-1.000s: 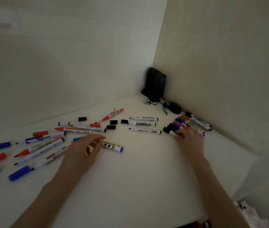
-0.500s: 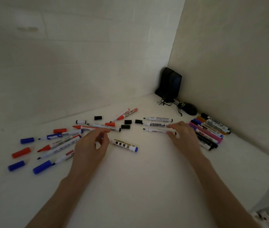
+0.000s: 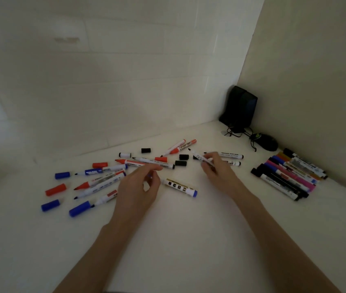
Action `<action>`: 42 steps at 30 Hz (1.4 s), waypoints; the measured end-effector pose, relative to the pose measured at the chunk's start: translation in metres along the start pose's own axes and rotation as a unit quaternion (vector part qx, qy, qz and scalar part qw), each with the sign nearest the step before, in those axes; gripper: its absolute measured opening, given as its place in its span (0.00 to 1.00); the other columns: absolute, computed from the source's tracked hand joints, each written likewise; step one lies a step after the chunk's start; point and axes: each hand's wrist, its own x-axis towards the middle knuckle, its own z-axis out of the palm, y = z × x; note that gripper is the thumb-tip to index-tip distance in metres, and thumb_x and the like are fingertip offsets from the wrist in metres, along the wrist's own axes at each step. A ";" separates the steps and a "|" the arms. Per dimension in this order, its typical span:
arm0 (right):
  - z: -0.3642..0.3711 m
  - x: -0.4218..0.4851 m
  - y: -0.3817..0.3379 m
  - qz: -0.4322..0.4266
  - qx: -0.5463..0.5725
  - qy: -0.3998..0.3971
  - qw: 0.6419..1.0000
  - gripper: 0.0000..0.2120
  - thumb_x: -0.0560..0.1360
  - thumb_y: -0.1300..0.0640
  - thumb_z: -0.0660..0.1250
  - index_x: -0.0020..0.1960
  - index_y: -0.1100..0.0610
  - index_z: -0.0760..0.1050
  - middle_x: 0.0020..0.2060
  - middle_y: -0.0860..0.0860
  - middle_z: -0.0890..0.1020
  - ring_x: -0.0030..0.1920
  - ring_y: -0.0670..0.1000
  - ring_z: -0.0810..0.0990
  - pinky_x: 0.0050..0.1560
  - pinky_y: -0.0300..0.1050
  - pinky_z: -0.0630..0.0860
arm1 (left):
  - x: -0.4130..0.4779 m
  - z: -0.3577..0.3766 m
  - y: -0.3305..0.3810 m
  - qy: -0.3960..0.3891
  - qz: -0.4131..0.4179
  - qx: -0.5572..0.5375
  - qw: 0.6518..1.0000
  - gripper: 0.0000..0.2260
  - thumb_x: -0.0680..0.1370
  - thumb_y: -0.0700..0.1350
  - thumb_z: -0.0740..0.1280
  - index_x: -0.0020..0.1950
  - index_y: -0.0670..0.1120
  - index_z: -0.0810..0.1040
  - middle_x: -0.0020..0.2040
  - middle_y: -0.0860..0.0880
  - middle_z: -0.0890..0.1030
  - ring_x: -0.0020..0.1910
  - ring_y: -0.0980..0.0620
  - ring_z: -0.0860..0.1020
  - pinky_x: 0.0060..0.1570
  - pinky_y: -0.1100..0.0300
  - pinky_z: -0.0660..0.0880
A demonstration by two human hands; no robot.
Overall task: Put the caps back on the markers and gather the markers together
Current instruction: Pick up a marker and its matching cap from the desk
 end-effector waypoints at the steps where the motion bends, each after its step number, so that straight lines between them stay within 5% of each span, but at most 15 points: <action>1: 0.005 0.004 -0.006 -0.008 -0.003 -0.007 1.000 0.10 0.81 0.50 0.63 0.62 0.48 0.69 0.38 0.50 0.76 0.33 0.47 0.72 0.35 0.41 0.70 | -0.001 0.000 0.000 -0.002 0.001 0.000 1.000 0.10 0.78 0.42 0.68 0.57 0.53 0.80 0.40 0.60 0.77 0.37 0.66 0.75 0.38 0.74 0.68; 10: 0.034 0.024 -0.027 -0.020 -0.069 0.045 0.996 0.08 0.78 0.48 0.69 0.55 0.50 0.78 0.41 0.46 0.80 0.40 0.48 0.77 0.37 0.43 0.67 | 0.003 -0.002 -0.007 0.021 -0.052 0.022 0.998 0.07 0.78 0.43 0.68 0.53 0.55 0.79 0.39 0.58 0.78 0.37 0.64 0.74 0.43 0.67 0.72; 16: 0.017 0.001 -0.047 -0.022 0.137 0.029 0.990 0.06 0.77 0.49 0.71 0.47 0.52 0.82 0.23 0.43 0.68 0.26 0.43 0.63 0.29 0.35 0.61 | 0.006 0.001 -0.006 -0.018 -0.084 -0.043 0.995 0.08 0.79 0.49 0.67 0.58 0.54 0.79 0.43 0.58 0.80 0.34 0.61 0.77 0.40 0.67 0.76; 21: 0.022 -0.025 -0.063 -0.103 0.165 -0.026 0.981 0.05 0.77 0.49 0.72 0.47 0.50 0.82 0.25 0.45 0.71 0.26 0.44 0.68 0.30 0.45 0.65 | 0.003 0.001 0.001 -0.075 -0.067 -0.156 0.983 0.12 0.77 0.52 0.69 0.60 0.59 0.80 0.43 0.58 0.83 0.31 0.56 0.80 0.34 0.64 0.78; 26: 0.029 -0.033 -0.063 -0.099 0.185 -0.034 0.977 0.02 0.75 0.52 0.74 0.47 0.49 0.83 0.25 0.42 0.71 0.27 0.43 0.65 0.32 0.37 0.62 | 0.006 0.002 -0.004 -0.074 -0.087 -0.188 0.976 0.07 0.76 0.45 0.72 0.54 0.51 0.83 0.40 0.56 0.85 0.29 0.54 0.79 0.33 0.62 0.77; 33: 0.028 -0.038 -0.063 -0.119 0.189 -0.030 0.974 0.05 0.76 0.47 0.72 0.50 0.45 0.81 0.26 0.43 0.70 0.29 0.43 0.65 0.32 0.38 0.63 | 0.004 0.001 -0.004 -0.090 -0.064 -0.195 0.975 0.08 0.77 0.45 0.72 0.56 0.50 0.83 0.43 0.56 0.85 0.29 0.54 0.80 0.35 0.61 0.79; 35: 0.025 -0.038 -0.058 -0.129 0.160 -0.028 0.978 0.03 0.79 0.43 0.67 0.52 0.39 0.77 0.31 0.42 0.73 0.32 0.43 0.70 0.35 0.40 0.68 | 0.004 -0.001 -0.002 -0.074 -0.080 -0.210 0.972 0.08 0.77 0.44 0.71 0.56 0.50 0.83 0.43 0.57 0.85 0.30 0.54 0.80 0.33 0.66 0.76; 37: 0.021 -0.037 -0.047 -0.131 0.120 -0.013 0.984 0.12 0.82 0.42 0.58 0.62 0.41 0.76 0.42 0.43 0.80 0.43 0.45 0.78 0.46 0.45 0.76 | 0.005 -0.004 -0.002 -0.061 -0.092 -0.236 0.966 0.09 0.78 0.44 0.70 0.58 0.50 0.82 0.45 0.56 0.85 0.30 0.53 0.80 0.30 0.68 0.73; 39: 0.019 -0.036 -0.036 -0.146 0.062 0.021 0.987 0.17 0.84 0.43 0.55 0.69 0.44 0.74 0.46 0.46 0.80 0.49 0.47 0.77 0.54 0.50 0.75 | 0.007 -0.005 -0.004 -0.050 -0.107 -0.254 0.960 0.10 0.78 0.43 0.69 0.59 0.49 0.81 0.47 0.54 0.85 0.32 0.52 0.81 0.29 0.67 0.73; 42: 0.017 -0.036 -0.029 -0.174 -0.020 0.058 0.983 0.16 0.84 0.46 0.56 0.69 0.43 0.74 0.42 0.41 0.73 0.48 0.45 0.72 0.52 0.47 0.68 | 0.009 -0.006 -0.006 -0.044 -0.125 -0.267 0.955 0.10 0.78 0.44 0.69 0.59 0.48 0.81 0.48 0.52 0.85 0.32 0.51 0.81 0.29 0.64 0.73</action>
